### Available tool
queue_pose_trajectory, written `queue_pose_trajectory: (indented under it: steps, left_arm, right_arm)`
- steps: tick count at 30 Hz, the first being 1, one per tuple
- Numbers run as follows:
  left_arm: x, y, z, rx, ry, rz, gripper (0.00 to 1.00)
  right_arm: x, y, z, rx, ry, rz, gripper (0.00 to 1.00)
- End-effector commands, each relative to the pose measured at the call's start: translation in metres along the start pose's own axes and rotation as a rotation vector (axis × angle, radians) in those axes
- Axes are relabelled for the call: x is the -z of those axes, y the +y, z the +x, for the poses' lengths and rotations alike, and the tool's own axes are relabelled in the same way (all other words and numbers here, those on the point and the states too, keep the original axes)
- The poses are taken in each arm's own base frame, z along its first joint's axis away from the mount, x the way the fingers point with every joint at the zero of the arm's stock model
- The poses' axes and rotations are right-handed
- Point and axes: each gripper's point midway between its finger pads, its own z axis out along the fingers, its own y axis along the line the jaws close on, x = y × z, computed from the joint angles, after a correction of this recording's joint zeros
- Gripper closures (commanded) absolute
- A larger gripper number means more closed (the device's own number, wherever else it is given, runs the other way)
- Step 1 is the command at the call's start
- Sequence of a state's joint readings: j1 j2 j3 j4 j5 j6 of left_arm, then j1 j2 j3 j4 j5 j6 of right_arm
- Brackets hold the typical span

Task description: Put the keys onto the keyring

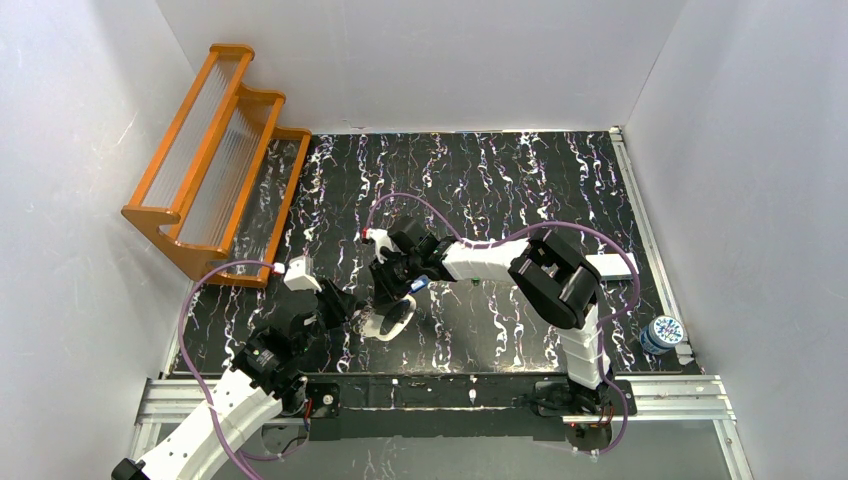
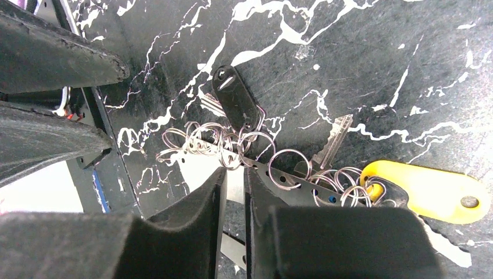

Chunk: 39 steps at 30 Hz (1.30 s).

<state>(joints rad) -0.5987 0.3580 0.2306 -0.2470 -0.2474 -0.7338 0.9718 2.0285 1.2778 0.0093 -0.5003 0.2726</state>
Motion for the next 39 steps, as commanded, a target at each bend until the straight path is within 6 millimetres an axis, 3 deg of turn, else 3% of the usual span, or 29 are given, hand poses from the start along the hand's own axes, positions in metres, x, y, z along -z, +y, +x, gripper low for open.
queue_pose_trajectory:
  steps: [1, 9, 15, 21, 29, 39]
  left_arm:
    - [-0.001, 0.005, 0.002, -0.004, -0.001, -0.02, 0.6]
    - [-0.001, 0.006, 0.003, -0.004, 0.001, -0.022, 0.6]
    - [-0.001, 0.006, 0.004, -0.002, 0.002, -0.022, 0.6]
    - [-0.001, 0.005, 0.002, 0.0, -0.001, -0.02, 0.6]
    - [-0.001, 0.005, 0.002, -0.004, -0.003, -0.022, 0.6]
    - [-0.001, 0.006, 0.002, -0.004, -0.004, -0.025, 0.6]
  right_arm:
    - [0.005, 0.013, -0.017, 0.048, -0.036, -0.005, 0.76]
    - [0.003, 0.01, -0.013, 0.042, -0.007, 0.018, 0.8]
    - [0.005, 0.013, -0.008, 0.083, 0.002, 0.044, 0.68]
    - [0.004, 0.014, -0.004, 0.129, 0.009, 0.09, 0.66]
    - [-0.006, 0.011, -0.003, 0.143, 0.034, 0.135, 0.8]
    - [0.0, 0.01, -0.015, 0.147, -0.003, 0.178, 0.84]
